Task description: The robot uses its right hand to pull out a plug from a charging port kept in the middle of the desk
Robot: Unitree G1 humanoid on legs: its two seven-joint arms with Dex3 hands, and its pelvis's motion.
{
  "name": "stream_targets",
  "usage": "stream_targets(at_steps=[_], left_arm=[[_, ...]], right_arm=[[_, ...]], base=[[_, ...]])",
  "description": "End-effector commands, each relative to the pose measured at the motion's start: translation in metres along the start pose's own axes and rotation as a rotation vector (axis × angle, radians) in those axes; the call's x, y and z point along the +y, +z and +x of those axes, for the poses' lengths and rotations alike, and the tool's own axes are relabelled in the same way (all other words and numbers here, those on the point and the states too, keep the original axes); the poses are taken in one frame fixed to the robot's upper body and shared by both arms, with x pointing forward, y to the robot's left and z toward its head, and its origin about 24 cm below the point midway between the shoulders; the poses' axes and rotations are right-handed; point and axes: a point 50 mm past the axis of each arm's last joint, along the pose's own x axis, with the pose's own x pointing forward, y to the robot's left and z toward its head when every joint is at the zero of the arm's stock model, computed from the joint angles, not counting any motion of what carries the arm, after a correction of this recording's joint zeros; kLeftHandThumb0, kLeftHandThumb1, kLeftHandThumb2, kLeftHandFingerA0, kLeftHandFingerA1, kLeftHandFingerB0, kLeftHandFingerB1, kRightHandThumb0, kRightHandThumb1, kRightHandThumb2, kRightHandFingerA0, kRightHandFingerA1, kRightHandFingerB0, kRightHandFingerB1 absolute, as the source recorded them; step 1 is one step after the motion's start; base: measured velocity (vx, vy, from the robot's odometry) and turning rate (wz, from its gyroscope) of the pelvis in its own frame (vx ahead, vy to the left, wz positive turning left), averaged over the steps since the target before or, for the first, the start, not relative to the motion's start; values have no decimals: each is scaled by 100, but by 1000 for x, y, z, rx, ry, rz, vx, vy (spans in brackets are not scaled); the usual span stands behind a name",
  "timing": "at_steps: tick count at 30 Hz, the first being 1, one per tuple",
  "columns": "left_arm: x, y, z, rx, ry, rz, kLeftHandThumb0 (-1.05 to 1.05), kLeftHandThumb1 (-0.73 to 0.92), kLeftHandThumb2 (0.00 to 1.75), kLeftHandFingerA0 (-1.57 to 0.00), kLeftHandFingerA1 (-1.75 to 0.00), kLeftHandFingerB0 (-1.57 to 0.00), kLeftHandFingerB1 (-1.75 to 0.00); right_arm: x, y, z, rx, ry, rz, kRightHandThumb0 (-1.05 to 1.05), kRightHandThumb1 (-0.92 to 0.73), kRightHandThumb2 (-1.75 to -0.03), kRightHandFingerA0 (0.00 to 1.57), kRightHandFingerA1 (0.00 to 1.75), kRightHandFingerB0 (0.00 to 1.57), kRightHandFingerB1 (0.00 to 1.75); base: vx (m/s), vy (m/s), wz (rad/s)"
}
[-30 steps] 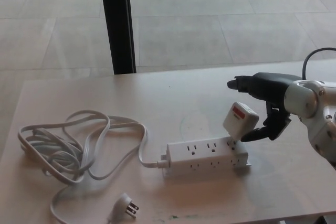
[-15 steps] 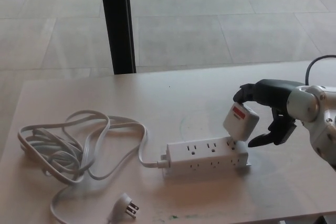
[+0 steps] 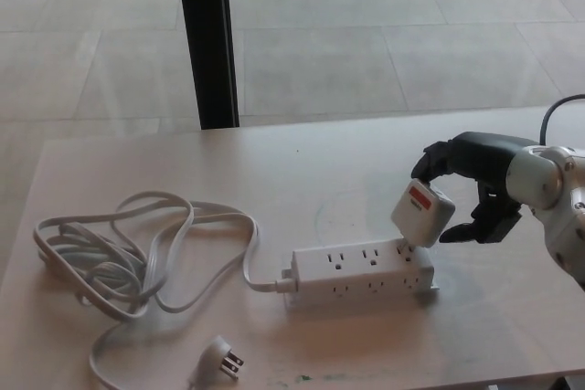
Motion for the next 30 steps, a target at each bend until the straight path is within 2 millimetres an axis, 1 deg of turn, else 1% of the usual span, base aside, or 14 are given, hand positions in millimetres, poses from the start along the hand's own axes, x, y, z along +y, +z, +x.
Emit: stream_targets(at_steps=[1, 2, 6, 7, 11, 14, 15, 19, 24, 26, 27, 28, 29, 30], left_arm=[[4, 3, 0, -30, 9, 5, -54, 59, 59, -87, -52, -75, -43], [4, 3, 0, -28, 9, -1, -54, 59, 59, -87, -52, -75, -43], [3, 3, 1, -20, 16, -16, -53, 59, 59, -87, -49, -74, -42], [1, 4, 1, -23, 14, -7, -56, 59, 59, -86, -48, -75, -43], [1, 6, 1, -36, 8, 9, -58, 60, 59, -84, -48, -74, -42], [0, 8, 2, -39, 7, 21, -58, 60, 60, -86, -48, -76, -42], [0, 8, 2, -39, 3, 13, -58, 61, 60, -86, -49, -74, -42], [-1, 9, 2, -35, 4, 12, -59, 61, 60, -87, -49, -76, -43], [-2, 11, 2, -45, 4, 17, -59, 62, 60, -86, -49, -76, -42], [-2, 11, 2, -47, 4, 17, -59, 62, 60, -86, -50, -74, -42], [-2, 11, 2, -45, 6, 11, -60, 62, 60, -86, -48, -69, -41], [-3, 10, 2, -40, 8, 3, -60, 62, 60, -85, -48, -68, -41], [-3, 9, 2, -43, 3, 9, -61, 63, 60, -84, -48, -72, -42], [-2, 9, 2, -46, -3, 18, -61, 63, 60, -85, -48, -70, -42]], right_arm=[[10, 4, 1, -79, -21, 25, -26, -55, -58, 76, 155, 69, 46], [11, 5, 1, -89, -31, 34, -26, -57, -57, 75, 162, 72, 47], [14, 10, 3, -126, -65, 42, -26, -58, -57, 77, 166, 74, 50], [14, 11, 3, -125, -71, 43, -26, -55, -58, 78, 160, 76, 52], [19, 11, 3, -129, -67, 53, -27, -57, -57, 80, 155, 79, 54], [27, 10, 3, -138, -64, 47, -24, -55, -61, 82, 158, 82, 57], [32, 10, 4, -155, -62, 43, -24, -54, -61, 84, 158, 87, 58], [37, 11, 4, -162, -48, 30, -23, -54, -62, 90, 152, 87, 55], [41, 11, 4, -140, -39, 28, -25, -56, -62, 89, 145, 87, 54], [41, 11, 4, -147, -40, 27, -24, -56, -62, 87, 149, 89, 56], [42, 10, 4, -150, -38, 25, -31, -59, -58, 88, 147, 94, 63], [43, 8, 3, -158, -33, 17, -32, -58, -58, 87, 148, 94, 65], [44, 8, 4, -156, -27, 12, -34, -58, -59, 90, 146, 95, 70], [45, 8, 4, -151, -21, 5, -33, -58, -60, 89, 147, 93, 73]], base=[[0, 0, 0], [0, 0, 0], [0, 0, 0], [0, 0, 0], [0, 0, 0], [0, 0, 0], [0, 0, 0], [0, 0, 0], [0, 0, 0], [0, 0, 0], [0, 0, 0], [0, 0, 0], [0, 0, 0], [0, 0, 0]])
